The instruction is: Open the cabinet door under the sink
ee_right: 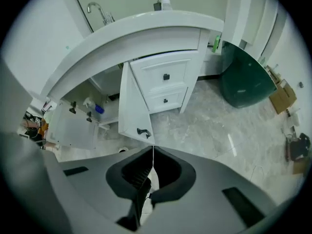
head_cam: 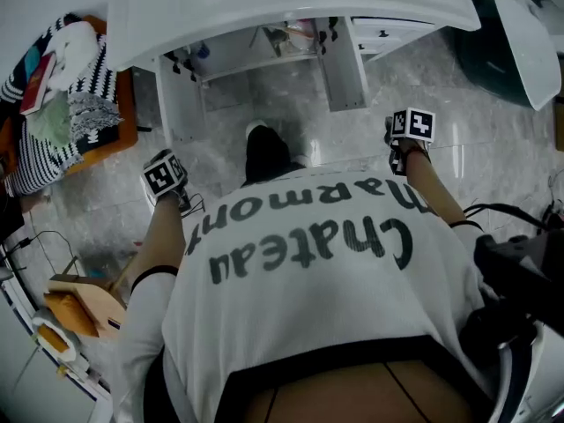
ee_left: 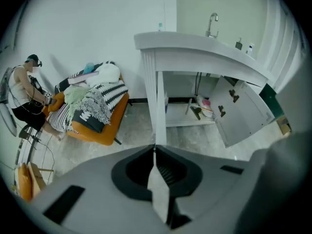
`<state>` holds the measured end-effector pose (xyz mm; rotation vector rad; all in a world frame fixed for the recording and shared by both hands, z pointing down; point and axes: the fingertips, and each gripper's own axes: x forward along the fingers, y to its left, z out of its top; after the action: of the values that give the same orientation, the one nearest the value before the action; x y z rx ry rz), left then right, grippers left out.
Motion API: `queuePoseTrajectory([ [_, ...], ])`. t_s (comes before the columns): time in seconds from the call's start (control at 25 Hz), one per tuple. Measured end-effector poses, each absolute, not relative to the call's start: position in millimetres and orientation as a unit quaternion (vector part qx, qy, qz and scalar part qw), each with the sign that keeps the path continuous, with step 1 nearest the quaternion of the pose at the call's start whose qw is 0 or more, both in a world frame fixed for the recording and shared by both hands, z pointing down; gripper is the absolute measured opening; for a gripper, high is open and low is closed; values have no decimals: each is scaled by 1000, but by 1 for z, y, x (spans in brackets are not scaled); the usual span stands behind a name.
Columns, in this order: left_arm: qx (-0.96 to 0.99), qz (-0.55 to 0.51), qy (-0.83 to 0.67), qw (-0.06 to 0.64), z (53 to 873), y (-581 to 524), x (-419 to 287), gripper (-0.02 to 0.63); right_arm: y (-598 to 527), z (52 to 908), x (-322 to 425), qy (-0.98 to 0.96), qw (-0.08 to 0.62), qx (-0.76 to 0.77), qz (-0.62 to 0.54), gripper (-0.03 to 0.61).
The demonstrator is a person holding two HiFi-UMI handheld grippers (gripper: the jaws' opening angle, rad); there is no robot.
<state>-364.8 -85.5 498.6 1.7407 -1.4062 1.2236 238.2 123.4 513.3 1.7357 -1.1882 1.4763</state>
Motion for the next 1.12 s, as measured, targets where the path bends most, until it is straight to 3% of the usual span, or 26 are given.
queuePoseTrajectory([
  [0.16,712,405,-495,288,482,-63,-324,20,128,485,246,-487,241,663,516,15],
  [0.32,782,282,-467,301,436,-55,-262,20,119,453,237,-536,192,662,488,15],
  [0.6,876,148,-353,294,331,-34,-155,20,61,368,178,-669,72,620,405,15],
  [0.92,919,-39,-275,281,208,1,-119,12,29,242,94,-794,1,545,269,12],
  [1.12,938,-42,-258,227,176,12,-111,12,33,201,60,-830,-6,511,225,12],
])
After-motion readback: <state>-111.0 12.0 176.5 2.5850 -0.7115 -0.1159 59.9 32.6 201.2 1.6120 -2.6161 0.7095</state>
